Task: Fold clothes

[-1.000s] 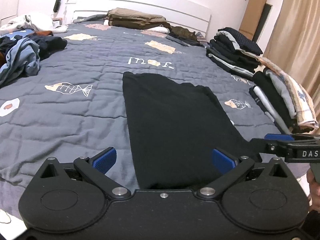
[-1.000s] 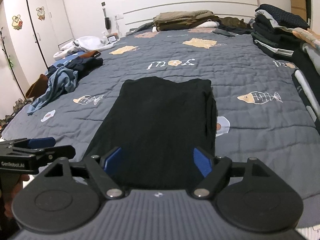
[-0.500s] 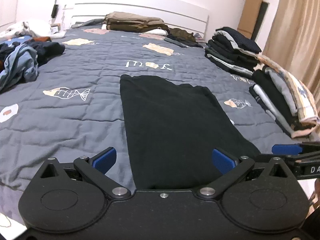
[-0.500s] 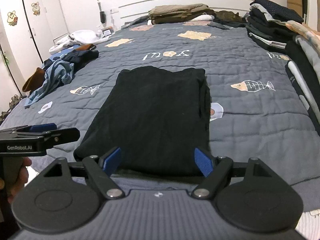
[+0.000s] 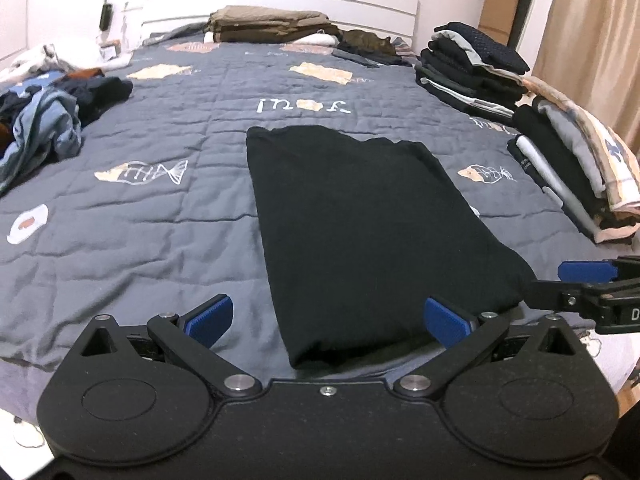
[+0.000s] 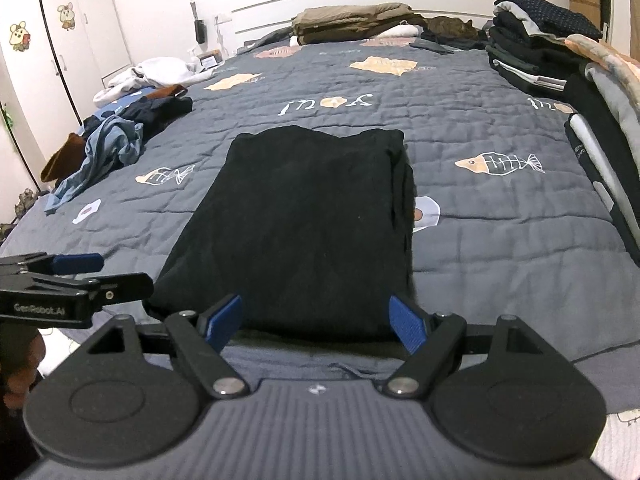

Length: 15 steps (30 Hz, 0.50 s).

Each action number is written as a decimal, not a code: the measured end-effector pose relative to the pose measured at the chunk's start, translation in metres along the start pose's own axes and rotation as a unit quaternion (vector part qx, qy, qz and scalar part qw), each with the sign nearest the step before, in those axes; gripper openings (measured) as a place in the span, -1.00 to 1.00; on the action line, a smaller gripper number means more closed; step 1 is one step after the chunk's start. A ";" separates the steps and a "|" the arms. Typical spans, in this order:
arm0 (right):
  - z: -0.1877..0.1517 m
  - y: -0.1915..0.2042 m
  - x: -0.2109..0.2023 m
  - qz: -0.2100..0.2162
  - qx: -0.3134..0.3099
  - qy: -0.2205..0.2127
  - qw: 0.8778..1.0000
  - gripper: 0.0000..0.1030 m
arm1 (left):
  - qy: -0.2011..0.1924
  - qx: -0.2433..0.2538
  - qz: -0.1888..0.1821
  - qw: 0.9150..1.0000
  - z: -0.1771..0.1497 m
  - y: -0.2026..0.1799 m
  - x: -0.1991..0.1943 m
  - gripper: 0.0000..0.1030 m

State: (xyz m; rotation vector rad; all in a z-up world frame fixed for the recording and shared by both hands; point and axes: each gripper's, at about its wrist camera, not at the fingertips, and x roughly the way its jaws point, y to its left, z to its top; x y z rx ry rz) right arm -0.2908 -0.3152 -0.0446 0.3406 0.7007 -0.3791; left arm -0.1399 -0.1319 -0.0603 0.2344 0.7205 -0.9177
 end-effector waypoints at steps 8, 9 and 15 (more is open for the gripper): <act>0.000 0.002 0.001 0.004 -0.002 0.004 1.000 0.56 | 0.000 0.007 0.000 1.000 -0.001 0.003 -0.005 0.99; 0.000 0.002 0.002 0.003 -0.001 0.005 1.000 0.56 | 0.000 0.007 0.000 1.000 -0.001 0.004 -0.005 0.99; 0.000 0.000 0.003 0.001 0.007 0.005 1.000 0.56 | 0.017 0.003 0.005 1.000 -0.006 0.010 0.005 0.99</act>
